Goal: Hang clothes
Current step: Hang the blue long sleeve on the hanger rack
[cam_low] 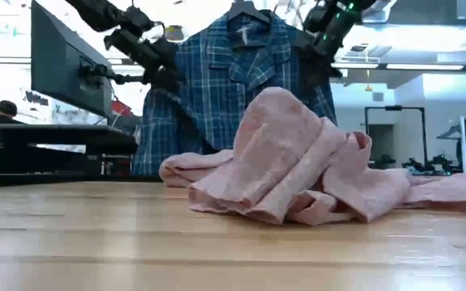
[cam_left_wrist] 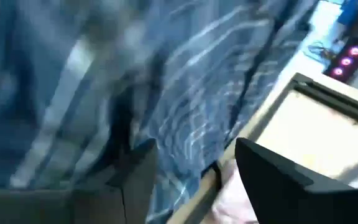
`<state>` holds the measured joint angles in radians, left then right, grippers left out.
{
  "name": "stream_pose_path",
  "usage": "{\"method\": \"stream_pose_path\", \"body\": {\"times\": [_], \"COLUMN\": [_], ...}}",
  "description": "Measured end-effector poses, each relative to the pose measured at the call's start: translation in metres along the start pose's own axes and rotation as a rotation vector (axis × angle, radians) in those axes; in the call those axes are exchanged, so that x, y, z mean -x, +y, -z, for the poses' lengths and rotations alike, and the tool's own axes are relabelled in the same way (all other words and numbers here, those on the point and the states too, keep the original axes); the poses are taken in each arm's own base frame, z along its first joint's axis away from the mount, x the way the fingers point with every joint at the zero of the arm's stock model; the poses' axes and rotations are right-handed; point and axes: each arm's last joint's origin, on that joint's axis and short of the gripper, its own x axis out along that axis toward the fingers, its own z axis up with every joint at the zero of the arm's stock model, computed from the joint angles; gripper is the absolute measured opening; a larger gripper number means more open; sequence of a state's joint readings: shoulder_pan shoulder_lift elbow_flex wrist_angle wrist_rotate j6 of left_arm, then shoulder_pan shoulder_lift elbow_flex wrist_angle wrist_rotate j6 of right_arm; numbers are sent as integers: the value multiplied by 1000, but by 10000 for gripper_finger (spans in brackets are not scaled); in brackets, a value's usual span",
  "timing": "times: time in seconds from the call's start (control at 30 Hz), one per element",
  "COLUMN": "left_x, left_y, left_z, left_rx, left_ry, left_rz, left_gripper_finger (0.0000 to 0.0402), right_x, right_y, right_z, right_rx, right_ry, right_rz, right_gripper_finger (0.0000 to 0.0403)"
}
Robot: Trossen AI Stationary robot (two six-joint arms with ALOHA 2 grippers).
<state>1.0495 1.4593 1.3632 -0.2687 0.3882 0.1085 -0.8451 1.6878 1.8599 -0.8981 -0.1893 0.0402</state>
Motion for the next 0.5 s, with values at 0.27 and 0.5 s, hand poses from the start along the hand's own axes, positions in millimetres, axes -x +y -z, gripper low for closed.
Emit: {"method": "stream_pose_path", "body": {"times": [0.27,0.5], "left_x": [19,20], "left_y": [-19,-19], "left_z": [-13,-6], "left_rx": [-20,15], "left_ry": [-51,21], "left_rz": [30,33], "left_gripper_finger": [201,201], "right_x": [-33,-75], "right_y": [33,45], "right_z": [-63,-92], "right_rx": [-78,48], "right_ry": [-552,-745], "right_rz": [-337,-79], "right_gripper_finger": [159,159]}}
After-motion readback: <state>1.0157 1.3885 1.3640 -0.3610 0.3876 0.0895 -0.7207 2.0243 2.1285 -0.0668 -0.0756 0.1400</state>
